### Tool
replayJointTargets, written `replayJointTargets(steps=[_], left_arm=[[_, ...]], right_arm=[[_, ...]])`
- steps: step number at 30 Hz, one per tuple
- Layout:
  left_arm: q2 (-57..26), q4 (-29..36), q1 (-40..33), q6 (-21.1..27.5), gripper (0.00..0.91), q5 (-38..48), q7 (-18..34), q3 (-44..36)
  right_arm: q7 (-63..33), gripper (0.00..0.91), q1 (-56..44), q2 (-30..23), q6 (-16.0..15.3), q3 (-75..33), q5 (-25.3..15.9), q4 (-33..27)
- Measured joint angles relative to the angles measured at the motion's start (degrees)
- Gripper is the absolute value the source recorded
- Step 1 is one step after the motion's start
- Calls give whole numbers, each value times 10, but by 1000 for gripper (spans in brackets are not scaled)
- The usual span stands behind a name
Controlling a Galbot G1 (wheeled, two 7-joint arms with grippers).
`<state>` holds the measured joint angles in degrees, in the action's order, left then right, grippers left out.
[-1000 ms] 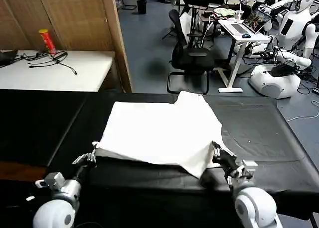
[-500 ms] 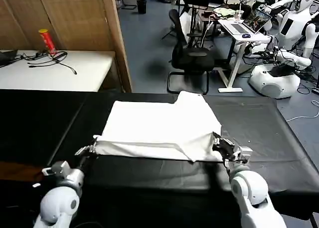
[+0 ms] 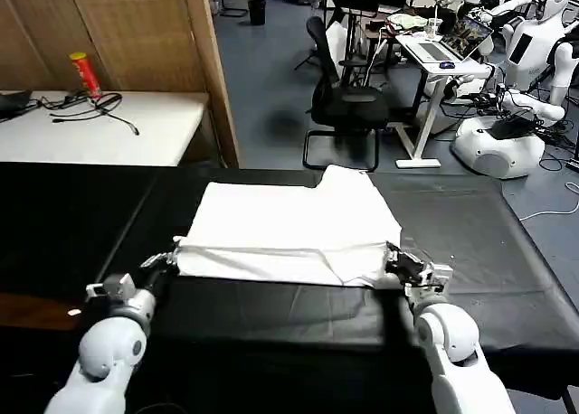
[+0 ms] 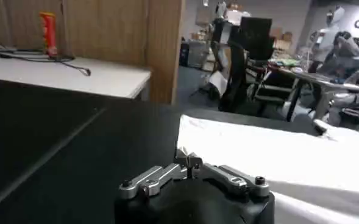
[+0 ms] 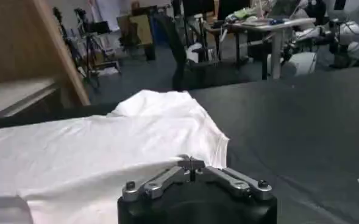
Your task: Fold and organize the clothes.
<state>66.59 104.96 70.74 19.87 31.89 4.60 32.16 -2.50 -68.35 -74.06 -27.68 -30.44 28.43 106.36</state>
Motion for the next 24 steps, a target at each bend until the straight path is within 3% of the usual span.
replayJointTargets(steps=[7,16,17,18,24], left_arm=[[-3,7,9,5,878,0,0,2],[-15,40,58,29,878,48,0,15],[-15,42,66,29,878,50,-1,16],[-16,43,72,29,878,50,-1,17],[-16,40,93,29,848,51,-4,18]], right_arm=[[-21,878,-53,29,-38,-20,-5,70],[-25,878,-119,43,-54,-35,-20,113],[-24,868,-122,43,-53,-34,-22,113],[-22,790,-124,43,-53,-34,-25,113],[-17,673,-124,43,-52,-27,-35,108]])
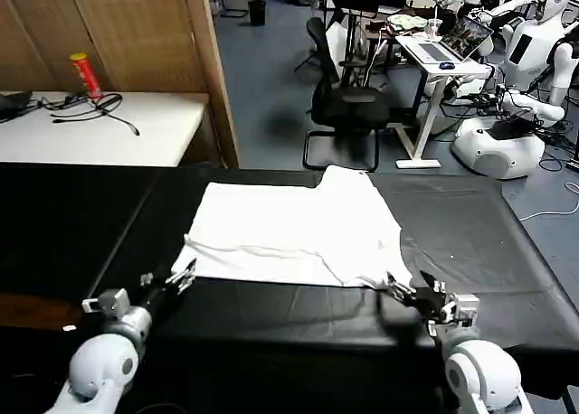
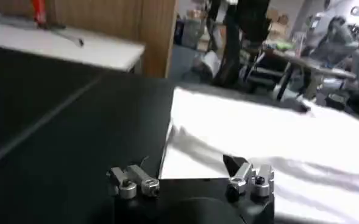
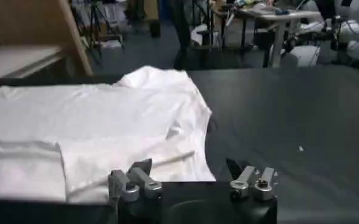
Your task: Fold and organize the clothes.
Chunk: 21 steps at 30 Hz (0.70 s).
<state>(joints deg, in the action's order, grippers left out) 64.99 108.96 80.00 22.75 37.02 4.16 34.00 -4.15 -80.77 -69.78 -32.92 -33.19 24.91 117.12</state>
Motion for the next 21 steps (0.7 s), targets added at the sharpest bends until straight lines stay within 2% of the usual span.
replayJointTargets(steps=[1,2,3,4,5,7,9,10,11,12,21], left_arm=[[0,0,2,0,741,0,-1,0],[0,0,5,-1,692,0,-2,0],[0,0,8,-1,585,0,-2,1],[-1,0,10,-2,458,0,-3,1],[-2,0,12,-2,410,-1,-3,2],[-3,0,15,-3,205,-1,-3,3],[-4,-2,16,-4,29,-1,-5,3],[-5,-3,17,-3,0,1,-7,3],[-6,-4,17,-3,0,4,-9,3],[-7,-5,17,-3,0,5,-10,3],[-15,7,25,4,0,1,-3,2]], right_arm=[[1,624,0,0,-1,2,-1,-1],[2,585,-1,0,-1,4,-2,-2],[3,527,-2,0,-2,6,-3,-3],[4,507,-4,0,-3,8,-4,-3],[4,458,-5,0,-3,9,-4,-4],[5,390,-8,-1,-4,11,-4,-5],[3,263,-9,-1,-4,13,-5,-5],[2,156,-9,-1,-4,13,-5,-5],[0,88,-11,-1,-4,13,-5,-3],[-2,68,-12,-1,-4,13,-5,-1],[-27,39,-37,10,-36,10,-4,28]])
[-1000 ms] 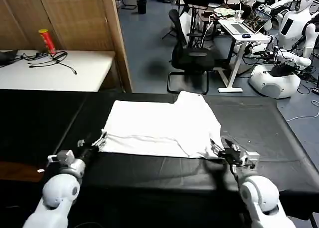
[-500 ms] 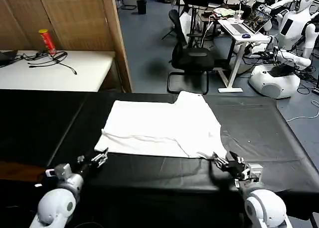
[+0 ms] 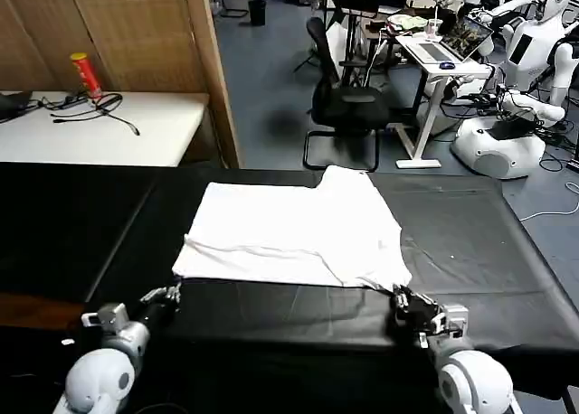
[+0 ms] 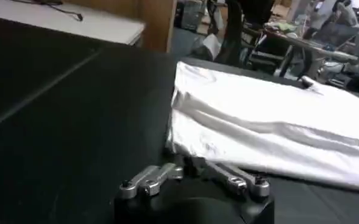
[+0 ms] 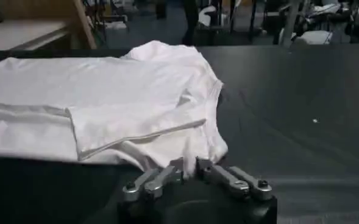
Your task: Fold and organize the clothes.
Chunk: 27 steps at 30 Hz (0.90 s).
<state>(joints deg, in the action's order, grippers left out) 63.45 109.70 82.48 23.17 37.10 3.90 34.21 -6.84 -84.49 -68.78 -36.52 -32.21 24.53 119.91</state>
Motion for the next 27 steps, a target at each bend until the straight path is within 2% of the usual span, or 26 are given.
replayJointTargets(steps=[9,16,17,22,27], left_arm=[[-11,53,43,14,0,-15,27,13],[-4,108,90,6,0,-21,28,26],[-4,110,91,1,878,-19,27,27],[-13,101,73,-10,878,-7,10,22],[-21,66,39,-18,878,-11,2,9]], right_arm=[[-10,39,-50,27,-38,-19,8,53],[-8,39,-72,34,-34,-22,10,67],[-8,39,-72,31,-34,-21,9,67],[-8,39,-69,23,-32,-16,6,67],[-8,39,-67,22,-31,-17,6,61]])
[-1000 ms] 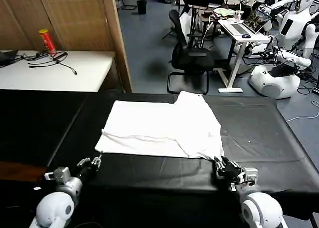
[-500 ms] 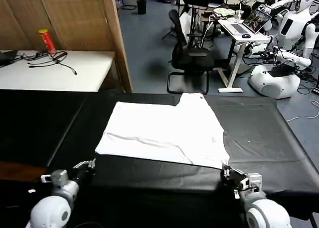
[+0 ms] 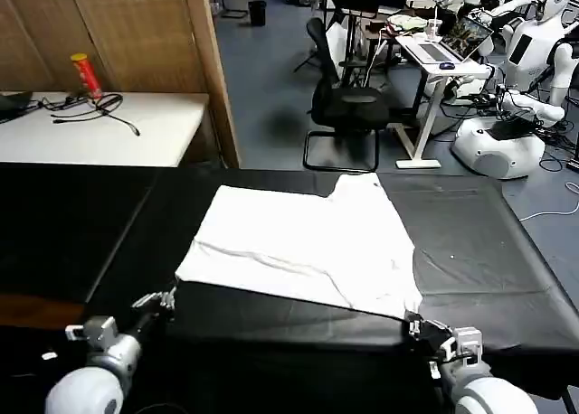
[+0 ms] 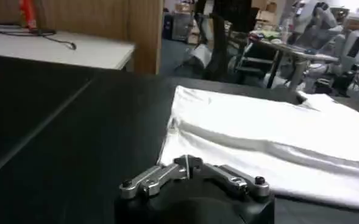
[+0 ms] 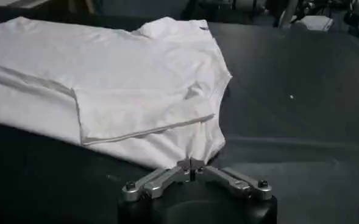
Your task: Fold and organize the clothes.
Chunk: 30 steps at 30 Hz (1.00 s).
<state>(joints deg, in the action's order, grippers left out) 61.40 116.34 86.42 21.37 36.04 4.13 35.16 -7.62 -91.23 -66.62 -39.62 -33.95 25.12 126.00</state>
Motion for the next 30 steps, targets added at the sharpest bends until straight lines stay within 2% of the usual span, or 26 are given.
replayJointTargets(steps=[6,7,8,9,10,13,24,30], left_arm=[[-4,-43,-24,-2,878,15,0,-3],[-4,-48,-26,-2,712,19,-1,-3],[-5,-53,-28,-1,585,25,-1,-4],[-5,-58,-29,-1,341,28,-1,-4],[-5,-62,-30,-1,215,30,-3,-4],[-5,-69,-30,-1,0,30,-11,-5],[-5,-75,-36,-1,0,32,-10,-11],[-3,-48,-17,11,0,25,17,-4]], right_arm=[[0,39,1,-3,0,1,0,-1],[0,39,1,-3,0,1,0,-1],[0,39,1,-3,0,1,0,-1],[0,39,1,-3,0,1,0,-1],[1,39,1,-3,1,1,0,-2],[1,39,1,-3,1,1,0,-2],[2,39,5,3,-1,2,0,-4],[1,39,0,22,-6,0,17,7]])
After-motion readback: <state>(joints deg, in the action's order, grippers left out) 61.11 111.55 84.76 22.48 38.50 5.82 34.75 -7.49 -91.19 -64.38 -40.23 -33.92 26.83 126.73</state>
